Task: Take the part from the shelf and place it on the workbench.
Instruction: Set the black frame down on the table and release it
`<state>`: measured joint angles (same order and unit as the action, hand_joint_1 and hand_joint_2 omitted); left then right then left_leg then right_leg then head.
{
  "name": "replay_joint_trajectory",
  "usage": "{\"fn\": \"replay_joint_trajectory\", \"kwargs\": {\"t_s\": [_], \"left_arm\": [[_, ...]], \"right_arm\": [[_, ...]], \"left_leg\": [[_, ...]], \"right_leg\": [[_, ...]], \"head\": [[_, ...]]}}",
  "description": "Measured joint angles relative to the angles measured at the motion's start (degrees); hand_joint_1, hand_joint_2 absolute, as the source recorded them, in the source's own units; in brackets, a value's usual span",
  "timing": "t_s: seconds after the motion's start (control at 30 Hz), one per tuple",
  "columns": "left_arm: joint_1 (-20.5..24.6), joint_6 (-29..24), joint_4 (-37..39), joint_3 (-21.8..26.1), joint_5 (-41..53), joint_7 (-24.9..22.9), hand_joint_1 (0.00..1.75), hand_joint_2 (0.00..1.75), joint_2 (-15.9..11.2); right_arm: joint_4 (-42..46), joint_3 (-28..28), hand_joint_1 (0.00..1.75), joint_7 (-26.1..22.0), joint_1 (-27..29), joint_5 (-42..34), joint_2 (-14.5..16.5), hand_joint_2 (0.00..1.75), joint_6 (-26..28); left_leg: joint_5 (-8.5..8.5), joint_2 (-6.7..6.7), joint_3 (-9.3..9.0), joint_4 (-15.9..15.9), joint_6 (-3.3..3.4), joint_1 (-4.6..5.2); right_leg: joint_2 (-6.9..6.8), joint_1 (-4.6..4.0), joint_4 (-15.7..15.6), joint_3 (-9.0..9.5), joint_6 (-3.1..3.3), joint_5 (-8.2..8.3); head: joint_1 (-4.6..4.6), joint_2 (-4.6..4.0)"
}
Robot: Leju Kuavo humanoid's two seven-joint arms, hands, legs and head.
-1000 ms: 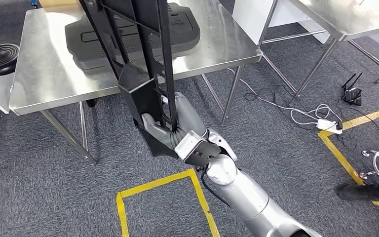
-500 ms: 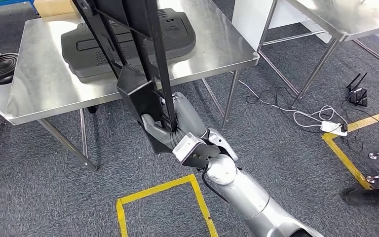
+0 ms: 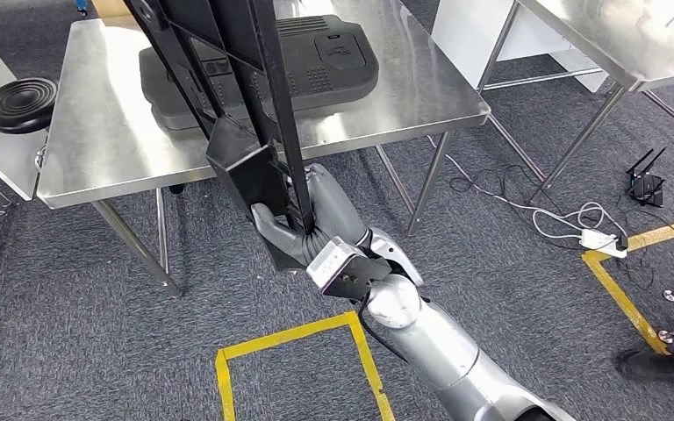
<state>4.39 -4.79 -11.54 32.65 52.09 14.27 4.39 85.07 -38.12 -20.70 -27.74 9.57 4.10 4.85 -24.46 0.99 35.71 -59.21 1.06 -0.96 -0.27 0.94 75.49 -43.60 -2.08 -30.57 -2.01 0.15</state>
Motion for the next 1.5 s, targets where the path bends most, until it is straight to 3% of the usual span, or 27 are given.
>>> {"fn": "replay_joint_trajectory", "kwargs": {"t_s": [0.1, 0.17, 0.23, 0.3, 0.4, 0.47, 0.5, 0.53, 0.57, 0.63, 0.7, 0.8, 0.87, 0.93, 0.97, 1.0, 1.03, 1.1, 1.17, 1.3, 1.5], "left_arm": [[-0.02, 0.00, 0.00, 0.00, 0.00, 0.00, 0.00, 1.75, 0.00], [0.01, 0.01, 0.00, 0.00, 0.05, 0.00, 0.00, 1.75, 0.05], [0.00, 0.02, 0.00, 0.00, 0.14, -0.04, 0.00, 1.75, 0.11], [-0.05, 0.03, 0.00, 0.00, 0.21, -0.12, 0.00, 1.75, 0.11], [-0.05, 0.02, 0.00, -0.01, 0.31, -0.21, 0.00, 1.75, 0.11], [-0.09, 0.02, 0.00, -0.01, 0.40, -0.27, 0.00, 1.75, 0.12], [-0.10, 0.02, 0.00, -0.01, 0.44, -0.29, 0.00, 1.75, 0.11], [-0.10, 0.02, -0.01, 0.00, 0.47, -0.31, 0.00, 1.75, 0.07], [-0.07, 0.02, -0.01, 0.00, 0.51, -0.31, 0.00, 1.75, 0.03], [0.06, 0.04, -0.02, 0.00, 0.56, -0.32, 0.00, 1.75, 0.06], [0.16, 0.06, -0.01, 0.00, 0.57, -0.34, 0.00, 1.75, 0.14], [0.16, 0.08, -0.02, 0.00, 0.57, -0.35, 0.00, 1.75, 0.13], [0.20, 0.08, -0.02, 0.00, 0.57, -0.35, 0.00, 1.75, 0.13], [0.20, 0.08, -0.02, 0.00, 0.57, -0.35, 0.00, 1.75, 0.13], [0.16, 0.09, -0.02, 0.00, 0.57, -0.38, 0.00, 1.75, 0.13], [0.13, 0.11, -0.02, 0.00, 0.57, -0.49, 0.00, 1.75, 0.13], [0.11, 0.13, -0.02, 0.00, 0.57, -0.63, 0.00, 1.75, 0.14], [0.11, 0.15, -0.02, 0.00, 0.57, -0.98, 0.00, 1.75, 0.16], [0.08, 0.15, -0.02, 0.04, 0.57, -1.15, 0.00, 1.75, 0.19], [-0.05, 0.16, -0.02, 0.45, 0.57, -1.27, 0.00, 1.75, 0.13], [-0.07, 0.36, -0.02, 0.99, 0.67, -1.58, 0.00, 1.75, 0.15]], "right_arm": [[-0.01, 0.00, 1.75, 0.00, 0.03, 0.00, -0.04, 1.75, 0.00], [0.01, 0.00, 1.75, -0.01, -0.13, 0.00, -0.03, 1.75, 0.00], [0.02, 0.00, 1.75, -0.02, -0.34, 0.00, 0.08, 1.75, 0.00], [0.03, 0.00, 1.75, -0.02, -0.41, 0.00, 0.26, 1.75, 0.00], [0.01, 0.00, 1.75, -0.03, -0.37, 0.01, 0.40, 1.75, 0.00], [0.00, -0.01, 1.75, -0.02, -0.23, 0.02, 0.40, 1.75, 0.00], [-0.01, -0.02, 1.75, -0.02, -0.18, 0.04, 0.40, 1.75, 0.00], [-0.01, -0.02, 1.75, -0.02, -0.17, 0.09, 0.40, 1.75, 0.00], [-0.01, -0.02, 1.75, -0.02, -0.18, 0.15, 0.40, 1.75, 0.00], [-0.01, -0.02, 1.75, -0.02, -0.24, 0.28, 0.40, 1.75, 0.00], [-0.01, -0.02, 1.75, -0.01, -0.27, 0.33, 0.39, 1.75, 0.00], [0.01, -0.02, 1.75, 0.00, -0.28, 0.33, 0.38, 1.75, 0.01], [0.01, -0.02, 1.75, 0.00, -0.29, 0.33, 0.32, 1.75, 0.02], [0.00, -0.02, 1.75, 0.00, -0.15, 0.33, 0.15, 1.75, 0.02], [-0.01, -0.02, 1.75, 0.00, -0.06, 0.33, 0.05, 1.75, 0.02], [-0.01, -0.02, 1.75, 0.00, 0.00, 0.33, -0.03, 1.75, 0.02], [-0.01, -0.02, 1.75, 0.00, 0.02, 0.33, -0.08, 1.75, 0.03], [0.01, -0.02, 1.75, 0.00, -0.05, 0.33, -0.04, 1.75, 0.08], [0.02, -0.01, 1.75, 0.01, -0.09, 0.32, 0.10, 1.75, 0.16], [0.02, 0.02, 1.75, 0.13, -0.02, 0.81, 0.24, 1.75, 0.88], [0.02, 0.04, 1.75, 0.55, -0.05, 3.42, 0.23, 1.75, 1.93]], "left_leg": [[0.00, 0.13, 0.00, 0.00, 0.00, 0.02], [0.01, 0.60, 0.02, -0.02, -0.15, 0.15], [0.07, 1.13, 0.09, 0.08, -0.84, 0.26], [-0.84, 0.75, 0.60, -1.07, -1.64, 0.24], [-5.77, -0.20, 4.62, -10.21, -2.44, 0.06], [-7.24, -0.45, 7.13, -15.28, -2.86, -0.17], [-6.46, -0.61, 7.02, -14.95, -3.01, -0.31], [-4.79, -0.86, 5.77, -12.41, -3.14, -0.49], [-2.86, -1.37, 3.83, -8.62, -3.26, -0.68], [-0.76, -2.01, 0.75, -2.46, -3.06, -0.73], [-0.74, -1.80, 0.17, -0.89, -2.32, -0.47], [-0.40, -1.06, 0.30, -0.69, -1.05, -0.45], [-0.22, -0.61, 0.34, -0.56, -0.35, -0.58], [-0.23, -0.15, 0.45, -0.57, 0.01, -0.47], [-0.24, 0.05, 0.48, -0.57, 0.07, -0.41], [-0.24, 0.25, 0.49, -0.58, 0.08, -0.37], [-0.24, 0.43, 0.47, -0.58, 0.07, -0.36], [-0.22, 0.75, 0.45, -0.60, -0.03, -0.28], [-0.17, 0.91, 0.51, -0.61, -0.40, -0.04], [0.01, 0.85, 0.37, -0.36, -0.12, 0.15], [0.38, 0.76, -0.06, 0.47, -0.64, 0.11]], "right_leg": [[0.01, -0.01, -0.39, 0.07, -0.13, 0.36], [0.40, -0.27, -8.38, 4.11, -0.22, 3.14], [0.78, -0.48, -16.97, 8.48, 0.23, 6.12], [0.58, -0.19, -18.04, 9.14, 1.10, 6.56], [0.07, 0.04, -18.32, 9.56, 1.86, 6.56], [-0.17, 0.00, -18.29, 9.63, 1.93, 6.50], [-0.25, 0.04, -18.25, 9.66, 1.92, 6.48], [-0.31, 0.10, -18.18, 9.72, 1.80, 6.40], [-0.35, 0.09, -18.02, 9.77, 1.59, 6.25], [-0.44, -0.28, -17.44, 9.60, 0.90, 5.83], [-0.73, -0.59, -17.25, 9.44, 0.37, 5.67], [-1.00, -0.23, -16.34, 8.93, -0.10, 4.95], [-0.53, -0.12, -10.97, 6.32, 0.04, 2.32], [-0.14, -0.13, -3.06, 2.53, 0.31, -0.72], [-0.05, -0.13, -0.66, 1.33, 0.22, -1.37], [-0.01, -0.13, -0.58, 1.24, -0.06, -1.07], [-0.01, -0.13, -2.87, 2.32, -0.44, 0.06], [0.07, -0.19, -11.15, 6.39, -0.94, 3.08], [0.19, -0.37, -16.34, 9.10, -0.65, 4.74], [0.32, -0.44, -17.24, 9.53, -0.38, 5.36], [0.38, -0.54, -17.22, 9.52, -0.25, 5.35]], "head": [[0.00, 0.00], [-0.02, 0.02], [-0.05, 0.02], [-0.18, 0.01], [-0.34, 0.02], [-0.32, 0.01], [-0.33, 0.01], [-0.33, 0.01], [-0.33, 0.00], [-0.26, 0.02], [-0.09, 0.02], [0.03, 0.00], [0.10, 0.01], [0.13, 0.02], [0.12, 0.01], [0.12, 0.01], [0.12, 0.01], [0.13, 0.01], [0.08, 0.01], [0.01, 0.00], [0.00, 0.02]]}}
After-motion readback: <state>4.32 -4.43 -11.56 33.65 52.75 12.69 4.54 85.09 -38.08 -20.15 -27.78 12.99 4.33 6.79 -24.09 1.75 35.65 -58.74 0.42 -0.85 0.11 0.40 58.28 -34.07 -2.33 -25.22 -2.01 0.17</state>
